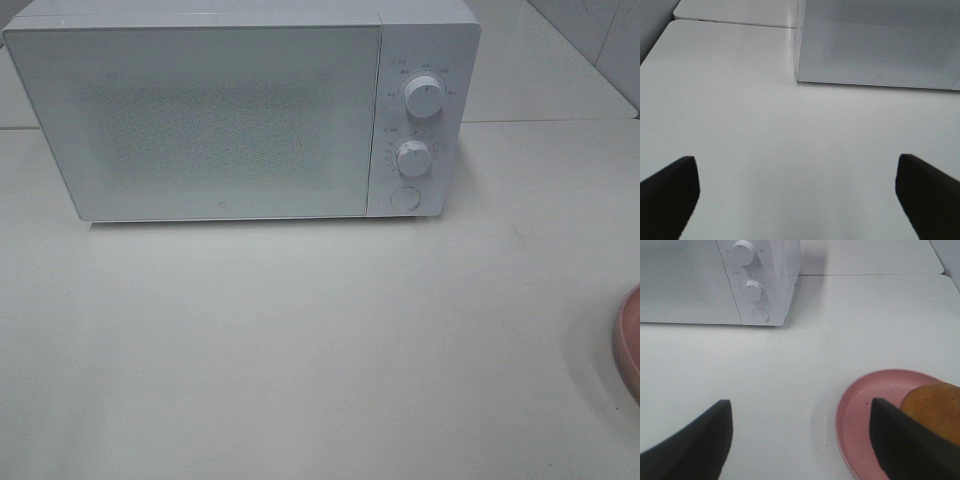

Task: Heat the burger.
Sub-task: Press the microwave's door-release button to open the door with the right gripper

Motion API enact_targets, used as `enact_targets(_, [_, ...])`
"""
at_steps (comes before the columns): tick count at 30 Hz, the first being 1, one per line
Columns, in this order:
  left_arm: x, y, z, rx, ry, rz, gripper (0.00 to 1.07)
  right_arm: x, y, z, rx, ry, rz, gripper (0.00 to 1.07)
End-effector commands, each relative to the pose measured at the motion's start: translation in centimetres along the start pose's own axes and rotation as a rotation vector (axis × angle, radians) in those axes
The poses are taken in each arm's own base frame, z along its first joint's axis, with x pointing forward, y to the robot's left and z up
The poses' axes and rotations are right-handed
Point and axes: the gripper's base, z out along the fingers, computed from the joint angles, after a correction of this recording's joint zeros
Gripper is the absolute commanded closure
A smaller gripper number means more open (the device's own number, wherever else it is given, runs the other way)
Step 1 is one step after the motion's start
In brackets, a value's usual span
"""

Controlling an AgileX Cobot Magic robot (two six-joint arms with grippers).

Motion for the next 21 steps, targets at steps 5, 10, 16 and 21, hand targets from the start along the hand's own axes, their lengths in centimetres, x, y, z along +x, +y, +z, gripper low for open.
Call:
enact_targets(5, [0.08,-0.09,-0.09,0.007,-0.007,-0.01,0.07,0.18,-0.02,-0.3,0.001,-0.025,-0.007,0.36])
enact_targets(10, [0.08,-0.09,-0.09,0.007,-0.007,-0.01,0.07,0.18,-0.02,-0.3,0.001,-0.025,-0.007,0.36])
enact_targets(16, [0.08,-0.09,-0.09,0.007,-0.007,-0.01,0.07,0.18,-0.02,-0.3,0.001,-0.025,-0.007,0.36])
enact_targets(21, [0.08,-0.09,-0.09,0.007,-0.007,-0.01,0.07,-0.36,0.0,-0.64,0.0,-0.045,0.004,0.36])
